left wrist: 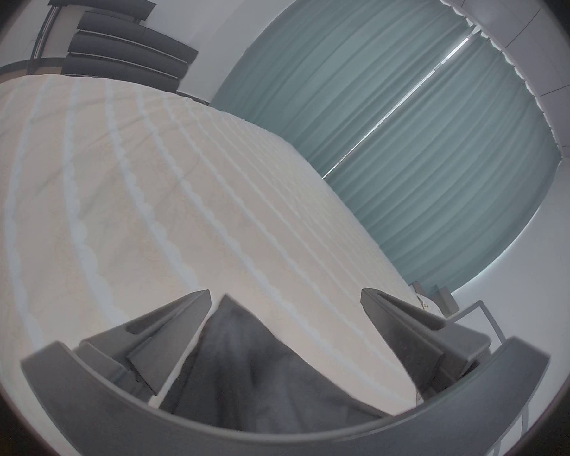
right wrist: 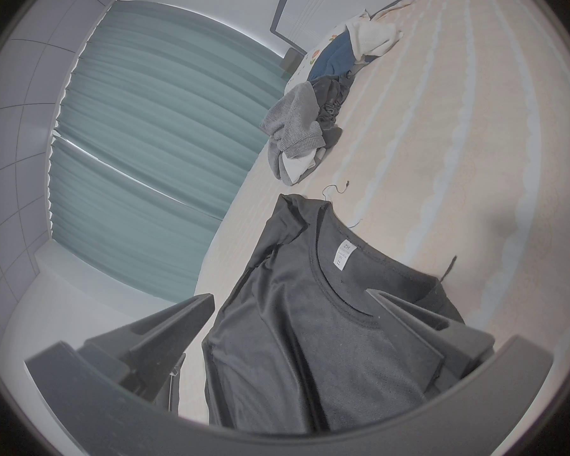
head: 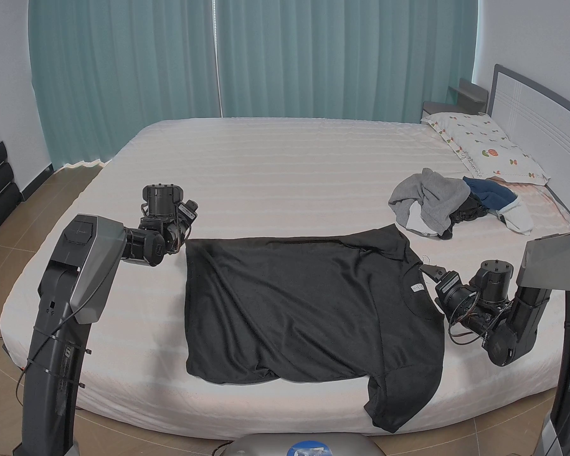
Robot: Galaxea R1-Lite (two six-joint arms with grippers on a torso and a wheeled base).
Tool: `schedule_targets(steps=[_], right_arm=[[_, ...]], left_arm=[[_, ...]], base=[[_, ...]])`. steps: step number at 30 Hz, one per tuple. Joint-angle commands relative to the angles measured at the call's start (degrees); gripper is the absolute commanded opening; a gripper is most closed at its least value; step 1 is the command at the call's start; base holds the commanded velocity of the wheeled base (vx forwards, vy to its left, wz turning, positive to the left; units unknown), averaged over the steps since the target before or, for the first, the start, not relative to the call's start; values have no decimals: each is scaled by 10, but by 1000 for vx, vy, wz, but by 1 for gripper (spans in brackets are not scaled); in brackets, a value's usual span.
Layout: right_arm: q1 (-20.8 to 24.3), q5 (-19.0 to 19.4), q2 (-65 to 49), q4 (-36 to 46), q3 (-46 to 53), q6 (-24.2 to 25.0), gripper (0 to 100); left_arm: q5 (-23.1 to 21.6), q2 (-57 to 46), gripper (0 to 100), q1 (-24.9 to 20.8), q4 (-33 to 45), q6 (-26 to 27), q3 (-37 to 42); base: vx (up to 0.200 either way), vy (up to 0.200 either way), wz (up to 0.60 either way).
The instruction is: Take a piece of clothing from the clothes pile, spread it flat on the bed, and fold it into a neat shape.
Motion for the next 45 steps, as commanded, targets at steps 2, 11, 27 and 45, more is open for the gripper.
schedule_targets(steps=[2, 11, 27, 45], right_arm=[[1, 1, -1, -1, 5, -1, 100], [-6, 2, -9, 0, 16, -19, 100], [12, 1, -64, 5, 78, -94, 100], [7, 10, -45, -17, 112, -92, 100]], left_arm=[[-42, -67, 100, 1, 15, -3, 83], [-104, -183, 100, -2, -32, -5, 306], [-104, -354, 100, -96, -199, -79, 711], [-74, -280, 100, -141, -318, -82, 825]], base=[[0, 0, 0], [0, 0, 0], [-50, 0, 0], [-22, 0, 0]])
